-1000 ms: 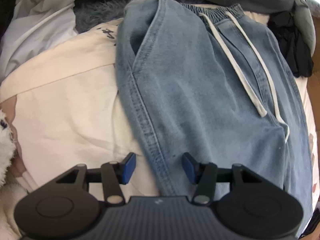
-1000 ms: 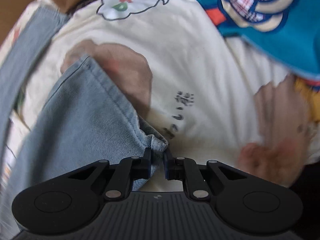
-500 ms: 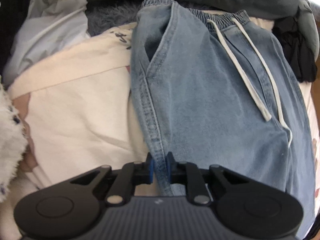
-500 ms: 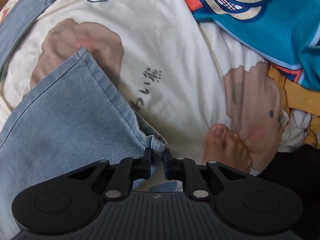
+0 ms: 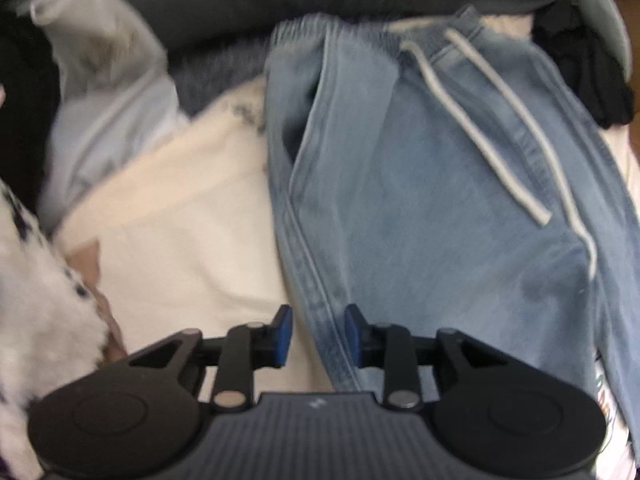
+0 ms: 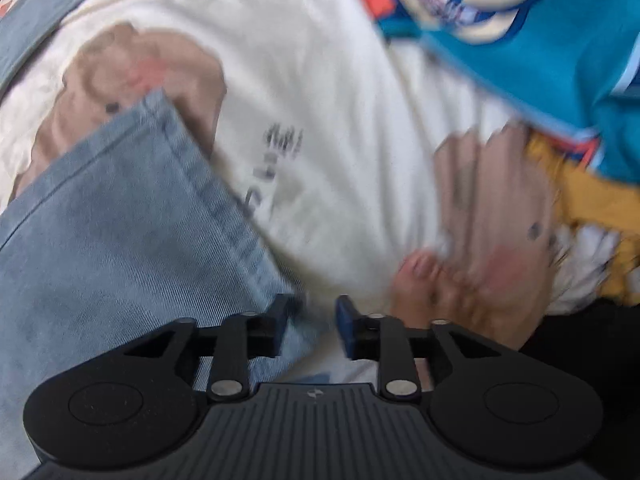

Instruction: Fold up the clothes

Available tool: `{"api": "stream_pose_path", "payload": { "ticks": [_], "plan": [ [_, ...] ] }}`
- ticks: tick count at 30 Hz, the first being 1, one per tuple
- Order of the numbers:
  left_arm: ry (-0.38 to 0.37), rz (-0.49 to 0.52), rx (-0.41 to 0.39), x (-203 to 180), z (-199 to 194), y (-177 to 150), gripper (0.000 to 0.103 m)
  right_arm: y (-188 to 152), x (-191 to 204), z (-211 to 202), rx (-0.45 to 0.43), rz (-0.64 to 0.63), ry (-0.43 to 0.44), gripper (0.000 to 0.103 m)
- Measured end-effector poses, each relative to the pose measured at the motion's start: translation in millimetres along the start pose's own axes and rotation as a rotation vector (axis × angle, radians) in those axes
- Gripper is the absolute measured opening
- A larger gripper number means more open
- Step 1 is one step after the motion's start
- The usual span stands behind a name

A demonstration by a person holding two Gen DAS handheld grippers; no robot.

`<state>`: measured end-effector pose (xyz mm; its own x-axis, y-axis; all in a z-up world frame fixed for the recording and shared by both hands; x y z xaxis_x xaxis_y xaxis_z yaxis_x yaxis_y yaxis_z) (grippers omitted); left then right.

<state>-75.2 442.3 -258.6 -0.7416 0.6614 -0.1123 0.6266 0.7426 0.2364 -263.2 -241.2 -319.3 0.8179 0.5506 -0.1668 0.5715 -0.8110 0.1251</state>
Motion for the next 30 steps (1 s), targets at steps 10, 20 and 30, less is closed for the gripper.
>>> {"api": "stream_pose_path", "payload": {
  "ticks": [10, 20, 30],
  "plan": [
    [-0.005, -0.015, -0.129, 8.4, -14.5, 79.4, 0.027, 26.1, 34.6, -24.8, -0.172, -0.014, 0.223, 0.046],
    [-0.006, 0.081, -0.111, -12.1, 34.4, 124.9, 0.019, 16.8, 84.1, -22.0, -0.160, -0.090, 0.368, 0.046],
    [0.139, 0.163, -0.071, -16.4, 92.1, 124.4, 0.021, 7.6, 97.2, -25.0, -0.140, -0.161, 0.347, 0.046]
  ]
}}
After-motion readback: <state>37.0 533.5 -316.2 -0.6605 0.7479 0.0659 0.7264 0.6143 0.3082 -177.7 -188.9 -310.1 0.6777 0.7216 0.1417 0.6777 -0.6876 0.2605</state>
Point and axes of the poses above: each gripper's, at about its wrist camera, not at the fingertips, and z roughly the way its jaws point, x to its left, y to its top, the point moved 8 cm from there along z, roughly the way its jaws point, and after that the axes turned 4 degrees about -z, right-handed, at the moved point
